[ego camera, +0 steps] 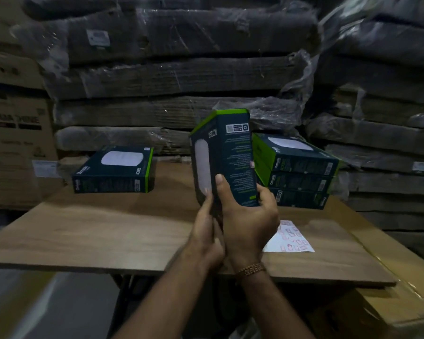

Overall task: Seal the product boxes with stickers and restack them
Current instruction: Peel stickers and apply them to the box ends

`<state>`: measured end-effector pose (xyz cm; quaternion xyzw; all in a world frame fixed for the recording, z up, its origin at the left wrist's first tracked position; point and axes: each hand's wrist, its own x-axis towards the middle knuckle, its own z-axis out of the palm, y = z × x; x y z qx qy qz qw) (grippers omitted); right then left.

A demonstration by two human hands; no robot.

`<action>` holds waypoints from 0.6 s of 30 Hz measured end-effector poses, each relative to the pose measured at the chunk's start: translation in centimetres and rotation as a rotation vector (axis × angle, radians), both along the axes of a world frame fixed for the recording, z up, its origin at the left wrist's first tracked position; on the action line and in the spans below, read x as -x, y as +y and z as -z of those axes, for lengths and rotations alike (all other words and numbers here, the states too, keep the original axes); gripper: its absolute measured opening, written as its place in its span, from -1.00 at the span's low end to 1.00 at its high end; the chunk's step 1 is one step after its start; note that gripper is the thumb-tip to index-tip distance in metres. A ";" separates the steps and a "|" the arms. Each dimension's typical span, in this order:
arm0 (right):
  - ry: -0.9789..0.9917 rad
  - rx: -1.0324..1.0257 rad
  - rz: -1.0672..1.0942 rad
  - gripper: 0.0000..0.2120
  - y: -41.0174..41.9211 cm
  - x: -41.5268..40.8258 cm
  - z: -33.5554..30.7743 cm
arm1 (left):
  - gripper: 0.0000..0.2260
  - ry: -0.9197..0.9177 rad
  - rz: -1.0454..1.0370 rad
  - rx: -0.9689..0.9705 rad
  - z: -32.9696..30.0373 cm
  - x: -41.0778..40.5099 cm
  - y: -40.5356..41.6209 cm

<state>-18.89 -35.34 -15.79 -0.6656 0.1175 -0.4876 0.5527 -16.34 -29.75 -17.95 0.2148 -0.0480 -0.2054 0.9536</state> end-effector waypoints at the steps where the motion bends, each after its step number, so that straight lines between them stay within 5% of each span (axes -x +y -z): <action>1: 0.020 -0.025 -0.033 -0.39 -0.3 -0.1 -0.1 | -0.40 0.014 0.005 0.019 0.3 -0.5 -0.4; 5: 0.144 -0.011 -0.125 -0.36 -2.0 0.0 -0.1 | -0.37 0.039 0.014 -0.017 1.6 -2.2 -0.9; 8: 0.190 -0.047 -0.235 0.04 -4.1 -0.5 -0.5 | -0.30 -0.014 -0.040 -0.158 2.0 -3.5 -0.7; 11: 0.205 -0.012 -0.321 0.24 -6.4 -1.5 -1.5 | -0.07 -0.017 -0.157 -0.296 1.8 -4.9 -0.6; 18: 0.084 0.288 -0.271 0.30 -12.7 -6.0 -4.6 | 0.06 -0.040 -0.327 -0.402 -2.1 -9.2 -0.3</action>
